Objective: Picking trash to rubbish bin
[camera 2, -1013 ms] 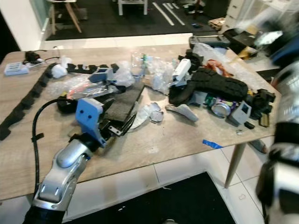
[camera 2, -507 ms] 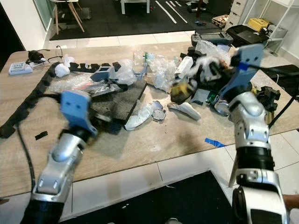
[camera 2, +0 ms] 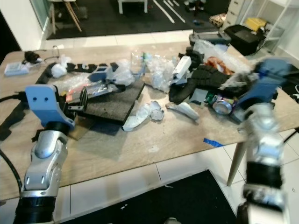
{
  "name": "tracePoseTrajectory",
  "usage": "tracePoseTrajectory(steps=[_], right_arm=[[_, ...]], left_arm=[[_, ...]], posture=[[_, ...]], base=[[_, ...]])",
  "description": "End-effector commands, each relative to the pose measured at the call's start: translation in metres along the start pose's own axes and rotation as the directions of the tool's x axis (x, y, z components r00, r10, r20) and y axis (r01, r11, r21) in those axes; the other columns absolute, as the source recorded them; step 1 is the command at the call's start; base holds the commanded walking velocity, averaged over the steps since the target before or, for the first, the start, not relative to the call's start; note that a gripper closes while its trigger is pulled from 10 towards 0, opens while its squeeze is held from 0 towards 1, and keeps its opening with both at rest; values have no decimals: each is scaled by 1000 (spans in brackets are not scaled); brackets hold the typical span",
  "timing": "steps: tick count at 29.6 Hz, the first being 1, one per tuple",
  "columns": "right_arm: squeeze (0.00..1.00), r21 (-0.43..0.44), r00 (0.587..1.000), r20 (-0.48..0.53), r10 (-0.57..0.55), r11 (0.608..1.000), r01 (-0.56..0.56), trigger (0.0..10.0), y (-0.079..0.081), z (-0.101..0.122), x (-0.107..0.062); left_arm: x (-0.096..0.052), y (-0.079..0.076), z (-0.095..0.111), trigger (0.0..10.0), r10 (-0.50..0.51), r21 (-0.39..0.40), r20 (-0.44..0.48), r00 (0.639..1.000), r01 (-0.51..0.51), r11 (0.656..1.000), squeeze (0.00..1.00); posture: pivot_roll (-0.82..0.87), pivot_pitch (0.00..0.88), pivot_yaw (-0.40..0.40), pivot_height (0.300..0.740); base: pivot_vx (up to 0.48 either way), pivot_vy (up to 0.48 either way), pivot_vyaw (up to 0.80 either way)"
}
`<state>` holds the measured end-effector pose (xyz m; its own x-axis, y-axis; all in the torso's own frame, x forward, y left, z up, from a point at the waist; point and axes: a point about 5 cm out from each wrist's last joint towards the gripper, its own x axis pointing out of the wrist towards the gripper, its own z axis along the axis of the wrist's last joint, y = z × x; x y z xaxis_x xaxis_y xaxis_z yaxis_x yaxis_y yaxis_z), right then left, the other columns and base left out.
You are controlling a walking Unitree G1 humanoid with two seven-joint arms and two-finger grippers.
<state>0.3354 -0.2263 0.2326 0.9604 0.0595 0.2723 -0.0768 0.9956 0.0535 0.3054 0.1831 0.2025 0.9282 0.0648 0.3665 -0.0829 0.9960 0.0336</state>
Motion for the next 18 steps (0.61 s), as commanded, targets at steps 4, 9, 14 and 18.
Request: tracePoseTrajectory(steps=[4,9,14,18], right_arm=[[0,22,975,-68,209,978,-208,10000,57,-26,-24],[0,17,961,-63,269,963,-269,10000,73,-20,-27],[0,29,951,-71,302,953,-300,10000,80,-20,-29],[0,24,946,-86,312,950,-311,10000,82,-22,-33]], left_arm=[[-11,-15,-8,10000,-81,1,-42,996,81,997,0],[-17,-30,-6,10000,-196,-30,-41,980,195,980,0],[-25,-47,-7,10000,-328,-40,-50,943,326,944,0],[-31,-49,-7,10000,-344,-33,-59,937,343,939,0]], posture=[[13,127,-47,740],[12,130,-52,740],[20,137,-60,740],[21,140,-66,740]], base=[[0,0,0],[0,0,0],[0,0,0],[0,0,0]])
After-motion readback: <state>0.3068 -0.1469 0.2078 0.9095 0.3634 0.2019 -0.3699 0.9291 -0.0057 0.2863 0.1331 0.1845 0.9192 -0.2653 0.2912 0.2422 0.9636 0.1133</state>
